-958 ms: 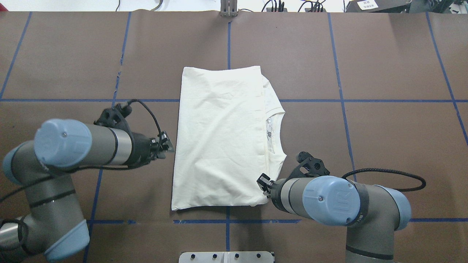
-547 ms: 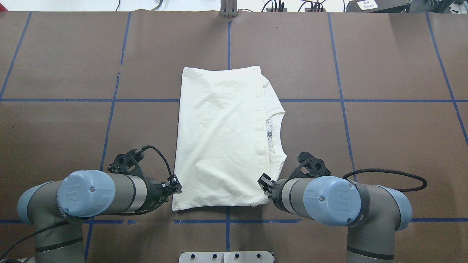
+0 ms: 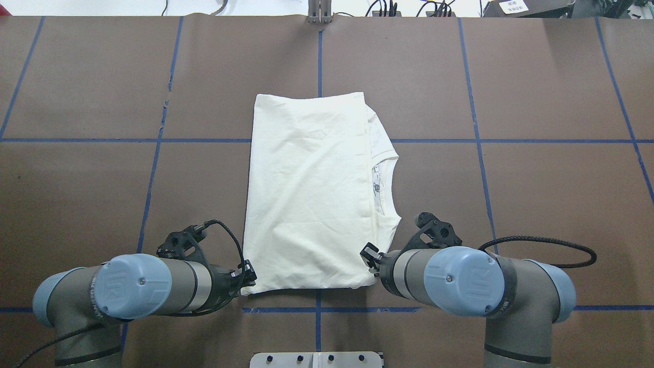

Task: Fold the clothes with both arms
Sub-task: 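Lower both grippers to the shirt corners nearest the robot and grasp, then lift the near edge with both grippers and fold it away from the robot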

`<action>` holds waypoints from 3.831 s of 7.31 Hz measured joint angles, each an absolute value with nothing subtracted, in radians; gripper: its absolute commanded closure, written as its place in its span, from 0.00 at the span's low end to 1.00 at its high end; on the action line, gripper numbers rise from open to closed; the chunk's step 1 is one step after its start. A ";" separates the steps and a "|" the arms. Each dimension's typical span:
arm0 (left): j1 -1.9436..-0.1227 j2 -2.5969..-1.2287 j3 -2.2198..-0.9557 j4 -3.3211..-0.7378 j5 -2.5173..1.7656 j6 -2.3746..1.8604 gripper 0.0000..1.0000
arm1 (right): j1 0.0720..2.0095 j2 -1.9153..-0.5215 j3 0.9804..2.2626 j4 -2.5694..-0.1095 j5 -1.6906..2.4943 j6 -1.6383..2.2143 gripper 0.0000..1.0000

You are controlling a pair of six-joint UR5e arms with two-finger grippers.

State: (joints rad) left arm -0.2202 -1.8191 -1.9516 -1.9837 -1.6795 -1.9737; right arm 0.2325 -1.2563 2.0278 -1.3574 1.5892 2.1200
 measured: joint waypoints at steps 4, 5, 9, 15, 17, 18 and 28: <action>-0.205 -1.819 -1.942 -1.978 -1.674 -1.974 0.57 | 0.233 -1.258 2.031 -1.357 1.591 2.119 1.00; -0.205 -1.819 -1.942 -1.973 -1.671 -1.973 0.57 | 0.233 -1.259 2.031 -1.357 1.591 2.119 1.00; -0.202 -1.823 -1.936 -1.970 -1.640 -1.972 1.00 | 0.233 -1.259 2.031 -1.357 1.591 2.118 1.00; -0.204 -1.805 -2.034 -1.922 -1.610 -2.044 1.00 | 0.226 -1.266 2.047 -1.356 1.594 2.120 1.00; -0.178 -1.804 -2.162 -1.817 -1.615 -2.046 1.00 | 0.189 -1.322 2.133 -1.357 1.594 2.123 1.00; -0.166 -1.819 -2.247 -1.719 -1.619 -2.025 1.00 | 0.188 -1.363 2.200 -1.358 1.596 2.123 1.00; -0.556 -2.153 -1.757 -1.784 -1.618 -1.434 1.00 | 0.633 -0.915 1.633 -1.444 1.771 1.890 1.00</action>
State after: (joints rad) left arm -0.5564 -2.1533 -1.7573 -1.7844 -1.6179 -1.4343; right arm 0.6329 -0.9154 1.6334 -1.4436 1.7706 1.8899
